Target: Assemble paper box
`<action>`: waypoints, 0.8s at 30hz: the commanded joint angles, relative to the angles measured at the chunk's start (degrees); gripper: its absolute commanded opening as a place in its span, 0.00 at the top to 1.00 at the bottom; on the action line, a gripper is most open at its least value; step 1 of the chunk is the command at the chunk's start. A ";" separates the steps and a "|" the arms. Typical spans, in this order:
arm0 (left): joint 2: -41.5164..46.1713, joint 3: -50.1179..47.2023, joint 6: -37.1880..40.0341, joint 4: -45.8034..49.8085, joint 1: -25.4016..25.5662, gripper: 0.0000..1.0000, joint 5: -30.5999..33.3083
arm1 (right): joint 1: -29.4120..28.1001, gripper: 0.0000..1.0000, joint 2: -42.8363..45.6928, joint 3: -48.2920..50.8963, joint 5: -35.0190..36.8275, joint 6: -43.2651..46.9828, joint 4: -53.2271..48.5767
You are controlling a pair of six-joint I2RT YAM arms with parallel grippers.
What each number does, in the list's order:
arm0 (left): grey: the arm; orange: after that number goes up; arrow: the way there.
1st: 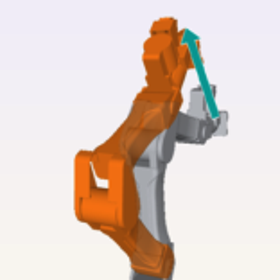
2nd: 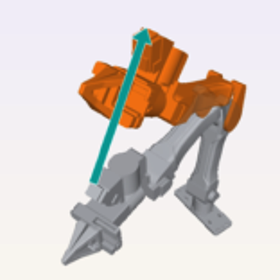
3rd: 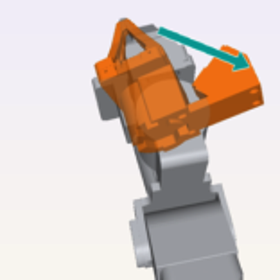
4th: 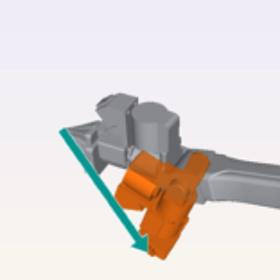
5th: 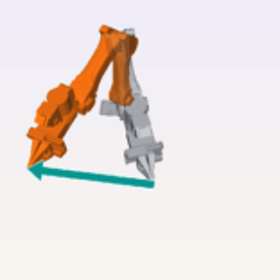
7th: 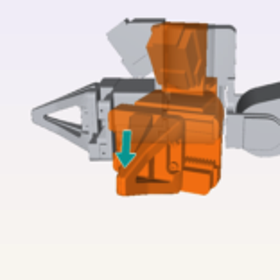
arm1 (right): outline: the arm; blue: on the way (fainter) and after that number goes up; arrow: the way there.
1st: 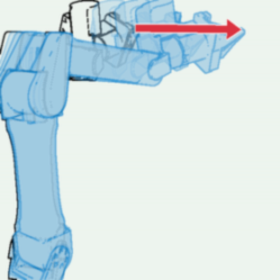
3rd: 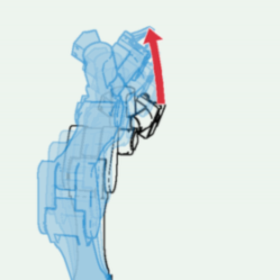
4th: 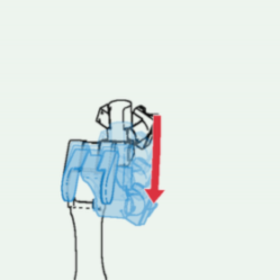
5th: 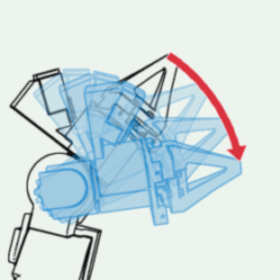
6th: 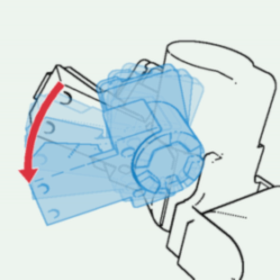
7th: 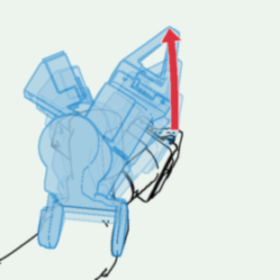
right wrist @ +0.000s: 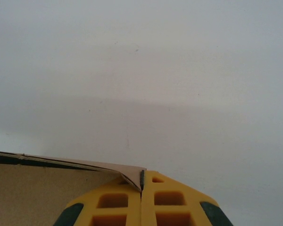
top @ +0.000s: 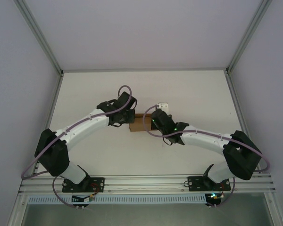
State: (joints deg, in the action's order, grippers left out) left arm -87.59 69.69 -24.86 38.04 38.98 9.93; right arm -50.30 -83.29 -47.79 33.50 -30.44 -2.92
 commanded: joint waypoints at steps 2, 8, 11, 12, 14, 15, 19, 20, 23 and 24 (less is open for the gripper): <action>-2.22 1.45 -3.61 8.10 -0.20 1.00 -1.95 | -0.48 1.00 -3.03 1.34 0.02 -2.30 -11.49; -3.99 1.36 -6.83 10.51 -0.92 1.00 -0.58 | -0.75 1.00 -3.09 1.38 0.34 -3.27 -11.32; -4.17 0.05 -8.16 9.30 -0.89 1.00 -0.19 | -0.98 1.00 -3.20 1.30 1.56 -3.93 -11.62; -4.07 -0.30 -8.17 8.72 -0.86 1.00 -0.19 | -1.04 1.00 -3.24 1.20 1.89 -3.93 -11.67; -3.68 -1.78 -8.08 7.45 -0.79 1.00 -0.18 | -1.19 1.00 -3.11 1.21 2.12 -4.13 -11.68; -3.51 -2.45 -7.03 6.67 -0.83 1.00 -0.70 | -1.19 1.00 -3.18 1.21 2.12 -4.06 -11.53; -2.20 -4.93 -4.50 6.22 -0.49 1.00 0.87 | -1.20 1.00 -2.94 1.47 2.42 -3.60 -11.22; -1.69 -5.78 -4.09 6.33 -0.45 1.00 1.44 | -1.14 1.00 -2.97 1.55 2.71 -3.74 -11.34; -0.65 -8.50 -3.45 4.83 -0.35 1.00 0.95 | -1.38 1.00 -2.85 2.29 2.70 -3.37 -10.25; -0.49 -9.29 -3.01 4.40 -0.32 1.00 0.89 | -1.37 1.00 -2.83 2.97 2.37 -2.60 -8.84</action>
State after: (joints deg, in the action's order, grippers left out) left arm -86.39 65.63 -29.19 33.71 38.94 10.70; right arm -51.51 -83.85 -48.34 36.25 -32.56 -3.92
